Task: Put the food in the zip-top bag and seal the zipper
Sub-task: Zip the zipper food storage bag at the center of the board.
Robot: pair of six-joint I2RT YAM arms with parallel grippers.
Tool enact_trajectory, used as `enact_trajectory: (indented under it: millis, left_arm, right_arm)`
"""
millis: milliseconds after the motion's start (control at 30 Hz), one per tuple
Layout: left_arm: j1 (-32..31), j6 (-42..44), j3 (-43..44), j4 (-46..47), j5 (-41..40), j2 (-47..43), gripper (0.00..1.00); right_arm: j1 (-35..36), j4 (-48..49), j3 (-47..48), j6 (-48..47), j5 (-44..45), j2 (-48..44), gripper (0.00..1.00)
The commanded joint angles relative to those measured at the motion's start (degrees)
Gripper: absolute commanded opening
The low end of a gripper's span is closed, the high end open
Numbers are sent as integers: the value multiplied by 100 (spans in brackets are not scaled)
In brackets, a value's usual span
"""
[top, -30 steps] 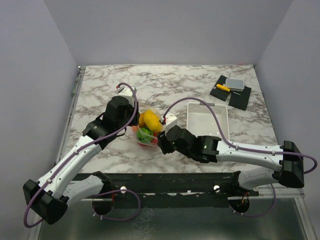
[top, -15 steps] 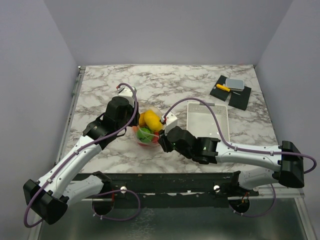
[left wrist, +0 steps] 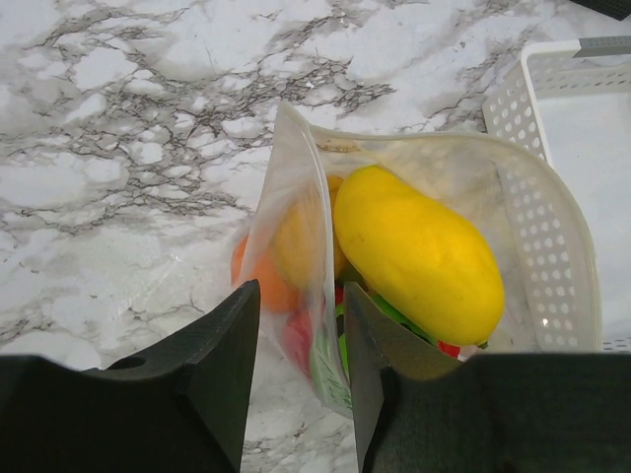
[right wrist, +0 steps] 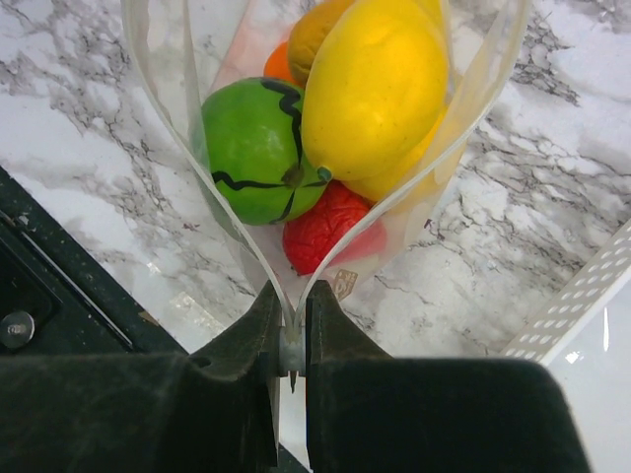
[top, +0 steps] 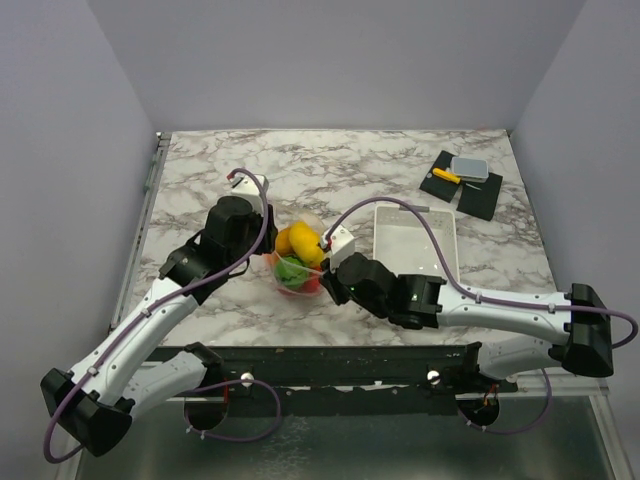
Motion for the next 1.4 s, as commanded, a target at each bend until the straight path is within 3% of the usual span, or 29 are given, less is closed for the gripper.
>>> enact_trajectory:
  millis: [0,333,700,1067,1367]
  left_arm:
    - [21,-38,279,-161,-110,-213,42]
    - [23,0,701,-313,-98,-712,49]
    - [21,492,781,-251,685,-1099,51]
    - [21,785,745,105,2735,-1361,51]
    - [21,746,471,622,4938,-1530,66]
  right_arm:
    - [52,-507,481,-525,-177,-222,1]
    - [50,-1894,1496,-979,-883,-142,1]
    - [86,-3483,2671,-1148,-1946,-119,1]
    - [141,-4651,3716,-1531,-3370,302,1]
    - [288,-4999,4282,-1826,-4139,659,1]
